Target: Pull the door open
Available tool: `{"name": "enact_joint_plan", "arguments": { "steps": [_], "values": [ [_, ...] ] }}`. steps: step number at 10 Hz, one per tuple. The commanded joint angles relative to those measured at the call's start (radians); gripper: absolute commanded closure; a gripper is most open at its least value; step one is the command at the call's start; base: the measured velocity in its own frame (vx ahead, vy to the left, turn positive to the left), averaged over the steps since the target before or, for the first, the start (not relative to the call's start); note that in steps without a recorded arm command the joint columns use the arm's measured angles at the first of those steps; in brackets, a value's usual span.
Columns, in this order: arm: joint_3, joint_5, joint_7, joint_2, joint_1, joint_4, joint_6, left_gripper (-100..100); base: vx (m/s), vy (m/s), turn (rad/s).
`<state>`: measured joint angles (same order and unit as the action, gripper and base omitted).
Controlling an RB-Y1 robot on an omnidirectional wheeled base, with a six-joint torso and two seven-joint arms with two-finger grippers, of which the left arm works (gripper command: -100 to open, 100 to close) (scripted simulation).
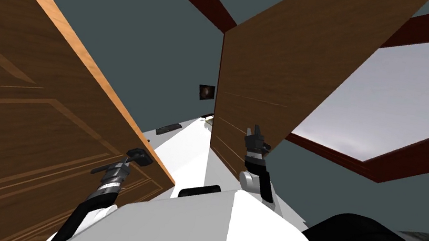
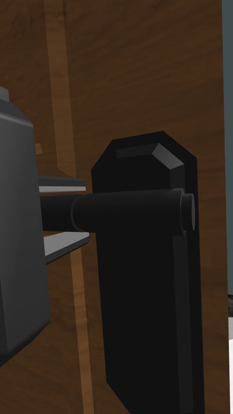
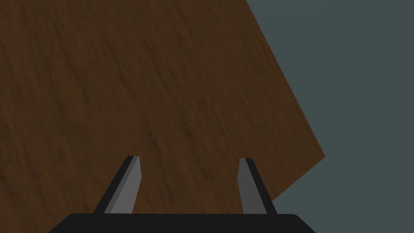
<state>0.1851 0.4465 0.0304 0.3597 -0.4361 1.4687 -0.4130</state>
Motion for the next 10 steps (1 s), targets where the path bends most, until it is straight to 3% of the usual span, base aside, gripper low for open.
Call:
{"name": "enact_joint_plan", "arguments": {
  "steps": [1,2,7,8,9,10],
  "values": [
    [-0.014,0.002,0.010,0.015,-0.013,0.005,-0.014,100,-0.161,0.031,-0.128],
    [-0.018,0.002,0.013,0.019,-0.016,0.006,-0.017,100,-0.226,0.048,-0.146],
    [-0.067,0.008,0.049,0.073,-0.063,0.023,-0.067,100,-0.260,0.018,-0.157],
    [-0.074,0.009,0.053,0.080,-0.069,0.025,-0.073,100,-0.248,0.001,-0.113],
    [-0.075,0.008,0.050,0.073,-0.065,0.026,-0.065,100,-0.109,-0.017,-0.033],
    [-0.089,0.006,0.060,0.084,-0.073,0.024,-0.075,100,-0.179,0.016,-0.119]
  ]
}}
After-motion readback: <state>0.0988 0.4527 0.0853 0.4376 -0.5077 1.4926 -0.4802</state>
